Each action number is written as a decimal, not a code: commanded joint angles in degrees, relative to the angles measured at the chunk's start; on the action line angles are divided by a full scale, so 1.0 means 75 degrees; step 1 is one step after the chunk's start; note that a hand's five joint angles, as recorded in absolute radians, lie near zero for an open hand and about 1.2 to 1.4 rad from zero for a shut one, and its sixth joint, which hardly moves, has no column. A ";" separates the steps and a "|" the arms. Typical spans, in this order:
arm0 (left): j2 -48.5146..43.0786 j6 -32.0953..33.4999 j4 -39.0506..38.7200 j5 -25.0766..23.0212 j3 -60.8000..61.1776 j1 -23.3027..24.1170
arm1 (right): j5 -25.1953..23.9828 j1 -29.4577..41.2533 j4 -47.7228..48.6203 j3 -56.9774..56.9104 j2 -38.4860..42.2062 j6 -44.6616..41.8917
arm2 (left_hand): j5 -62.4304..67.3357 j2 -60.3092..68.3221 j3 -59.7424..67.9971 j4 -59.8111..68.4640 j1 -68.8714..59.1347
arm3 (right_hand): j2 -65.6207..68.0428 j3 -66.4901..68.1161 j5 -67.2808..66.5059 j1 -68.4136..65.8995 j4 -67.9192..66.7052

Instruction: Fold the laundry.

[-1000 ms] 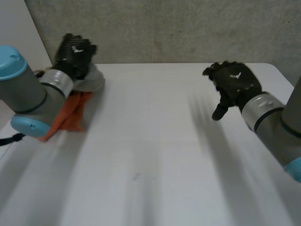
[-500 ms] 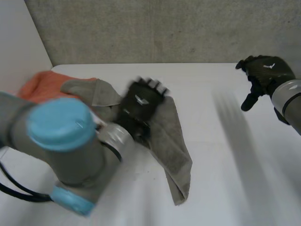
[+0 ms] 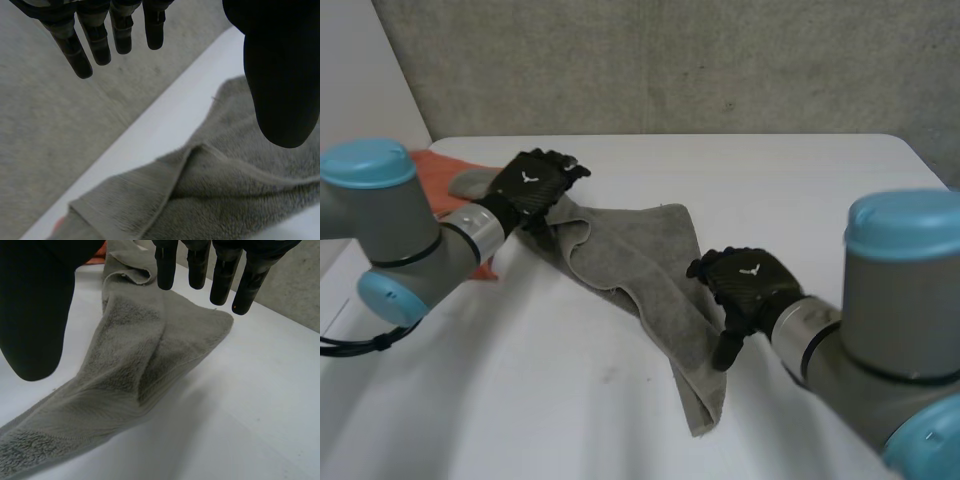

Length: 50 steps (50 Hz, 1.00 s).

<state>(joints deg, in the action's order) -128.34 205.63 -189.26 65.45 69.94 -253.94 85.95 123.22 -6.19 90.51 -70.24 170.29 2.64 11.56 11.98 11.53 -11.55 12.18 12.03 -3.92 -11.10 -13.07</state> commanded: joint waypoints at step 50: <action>-0.2671 0.2361 0.0064 0.1950 -0.3386 0.0098 | 0.0904 0.0353 0.0521 0.0378 0.0342 -0.1752 | 0.8607 0.8750 0.8695 0.8755 -0.8752 | 0.9042 0.9063 -0.8810 -0.9187 -0.8924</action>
<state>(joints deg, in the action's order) -154.98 224.23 -188.54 78.88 37.62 -253.98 92.85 125.84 1.04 93.61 -66.98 158.24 55.89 68.13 67.96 68.36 -65.04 67.13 67.45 -56.96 -56.77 -67.80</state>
